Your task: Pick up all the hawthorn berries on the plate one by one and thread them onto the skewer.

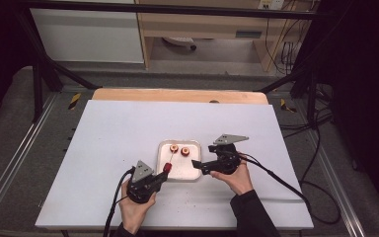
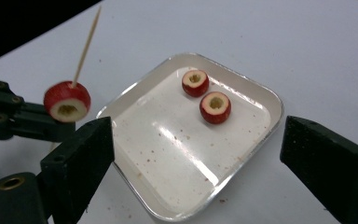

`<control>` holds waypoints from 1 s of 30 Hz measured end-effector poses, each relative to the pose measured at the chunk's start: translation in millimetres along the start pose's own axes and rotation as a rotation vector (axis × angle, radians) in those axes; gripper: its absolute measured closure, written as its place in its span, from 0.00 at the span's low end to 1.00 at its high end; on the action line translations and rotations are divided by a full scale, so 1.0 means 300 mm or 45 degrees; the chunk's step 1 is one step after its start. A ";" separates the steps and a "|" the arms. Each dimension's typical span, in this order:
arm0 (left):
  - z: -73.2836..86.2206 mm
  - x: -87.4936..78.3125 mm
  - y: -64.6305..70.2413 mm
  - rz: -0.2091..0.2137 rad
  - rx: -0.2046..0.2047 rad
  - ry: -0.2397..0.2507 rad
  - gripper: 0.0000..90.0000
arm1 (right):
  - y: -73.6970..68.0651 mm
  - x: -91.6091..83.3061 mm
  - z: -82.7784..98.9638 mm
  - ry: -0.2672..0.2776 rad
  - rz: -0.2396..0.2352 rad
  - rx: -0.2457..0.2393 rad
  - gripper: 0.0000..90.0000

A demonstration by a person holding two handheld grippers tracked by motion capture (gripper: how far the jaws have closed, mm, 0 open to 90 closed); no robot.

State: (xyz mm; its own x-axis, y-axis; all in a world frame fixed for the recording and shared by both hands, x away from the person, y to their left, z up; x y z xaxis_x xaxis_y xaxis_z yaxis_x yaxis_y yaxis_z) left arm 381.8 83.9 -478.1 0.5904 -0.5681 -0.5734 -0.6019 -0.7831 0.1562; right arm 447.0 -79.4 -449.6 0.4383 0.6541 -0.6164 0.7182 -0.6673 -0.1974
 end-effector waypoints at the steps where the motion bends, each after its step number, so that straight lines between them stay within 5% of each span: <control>1: 0.001 -0.002 -0.001 0.003 0.004 0.001 0.98 | 0.004 0.002 0.004 -0.021 0.004 -0.013 0.10; 13: 0.038 -0.024 -0.028 0.010 0.017 -0.035 0.98 | 0.033 0.032 0.002 -0.251 0.046 -0.187 0.06; 30: 0.067 -0.047 -0.060 0.021 -0.004 -0.050 0.98 | 0.038 0.135 -0.080 -0.420 0.008 -0.242 0.17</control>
State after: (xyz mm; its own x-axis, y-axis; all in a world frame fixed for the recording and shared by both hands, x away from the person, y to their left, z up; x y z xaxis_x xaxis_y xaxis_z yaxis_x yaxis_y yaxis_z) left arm 373.4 111.0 -489.0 0.5589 -0.5705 -0.6018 -0.6093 -0.7748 0.1686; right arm 485.9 -51.9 -458.5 0.2675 0.4798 -0.8356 0.8173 -0.5723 -0.0670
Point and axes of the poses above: each handheld gripper's, and its own axes: x roughly forward along the jaws, z roughly out of its underside, y roughly to its right, the point moved 9 cm from there along x, roughly forward along the jaws, and after that the axes turned 4 degrees about -y, right-handed, at the moved point
